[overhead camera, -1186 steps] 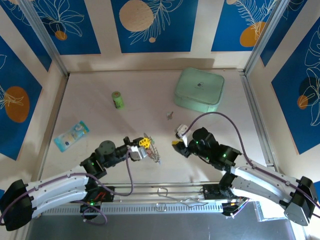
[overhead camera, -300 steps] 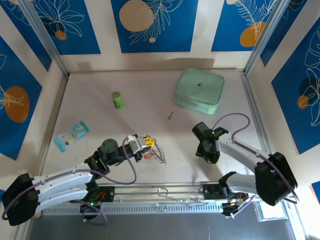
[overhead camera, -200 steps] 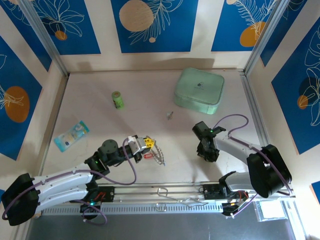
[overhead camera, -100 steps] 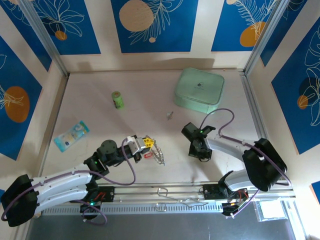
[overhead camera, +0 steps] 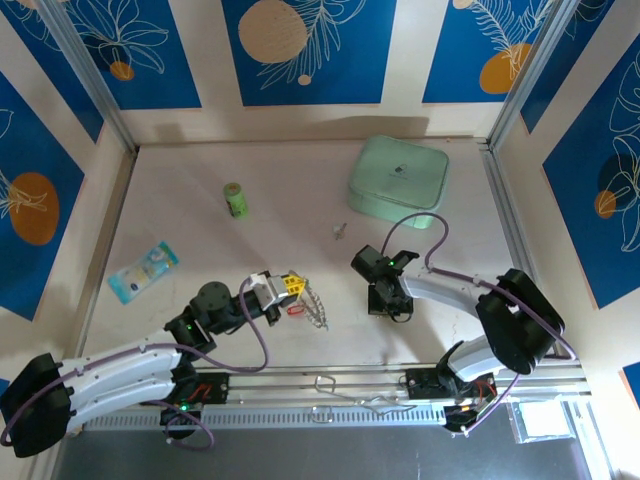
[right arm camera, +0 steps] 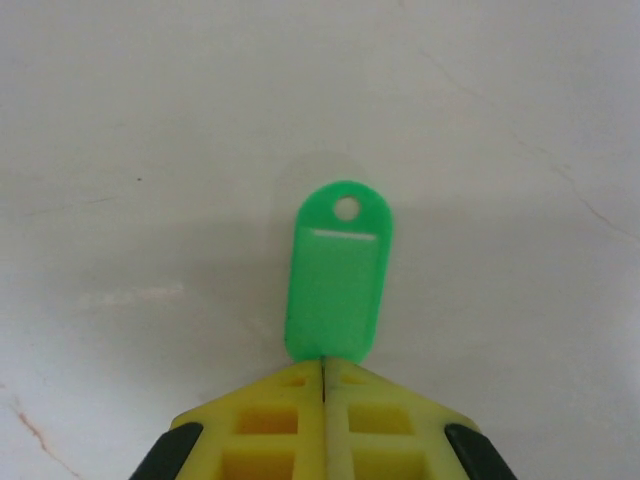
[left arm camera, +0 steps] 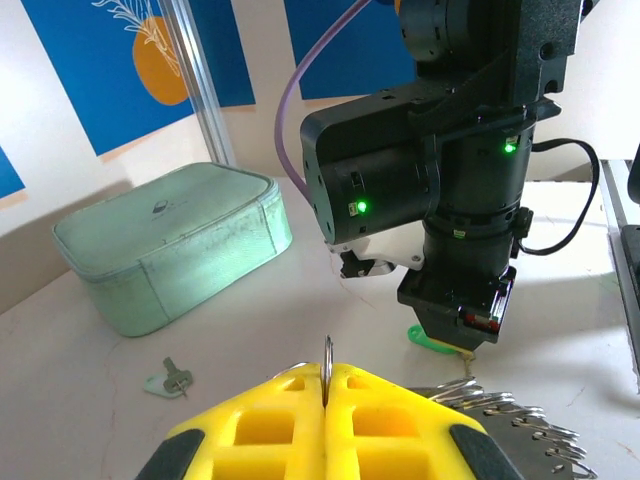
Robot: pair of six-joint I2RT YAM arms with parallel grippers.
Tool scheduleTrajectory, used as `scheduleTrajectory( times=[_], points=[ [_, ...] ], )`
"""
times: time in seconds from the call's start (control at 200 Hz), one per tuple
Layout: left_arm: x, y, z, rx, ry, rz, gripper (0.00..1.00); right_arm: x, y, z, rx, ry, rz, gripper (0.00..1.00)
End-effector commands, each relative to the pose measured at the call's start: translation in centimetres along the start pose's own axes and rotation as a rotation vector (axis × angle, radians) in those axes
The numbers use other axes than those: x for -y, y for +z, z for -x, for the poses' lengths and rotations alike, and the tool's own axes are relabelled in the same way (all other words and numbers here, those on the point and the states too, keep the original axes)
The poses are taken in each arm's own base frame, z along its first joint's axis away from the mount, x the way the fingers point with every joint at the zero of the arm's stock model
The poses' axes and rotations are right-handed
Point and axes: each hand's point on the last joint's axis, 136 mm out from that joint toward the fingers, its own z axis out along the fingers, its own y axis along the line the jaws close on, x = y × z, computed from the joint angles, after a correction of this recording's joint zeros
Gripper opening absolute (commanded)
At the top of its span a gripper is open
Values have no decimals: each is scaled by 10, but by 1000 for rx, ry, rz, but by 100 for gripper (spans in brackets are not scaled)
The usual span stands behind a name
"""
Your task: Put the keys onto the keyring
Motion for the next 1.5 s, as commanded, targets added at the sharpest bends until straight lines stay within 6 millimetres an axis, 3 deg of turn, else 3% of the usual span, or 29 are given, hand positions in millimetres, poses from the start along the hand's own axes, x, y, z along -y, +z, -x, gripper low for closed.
scheduleTrajectory(
  times=[0.0,0.18,0.315,0.745,1.495],
  points=[
    [-3,-2,15,56,15,20,0,-8,1,-2,-33,-37,27,4],
    [-3,-2,16,59,15,18,0,-7,3,-5,-47,-35,8,18],
    [-3,-2,16,57,16,17,0,-5,-1,-3,-35,-38,-3,22],
    [-3,-2,16,60,19,15,0,2,-12,0,-6,-59,-54,21],
    [-1,-2,17,63,25,8,0,3,-6,-7,-43,-77,-88,17]
  ],
)
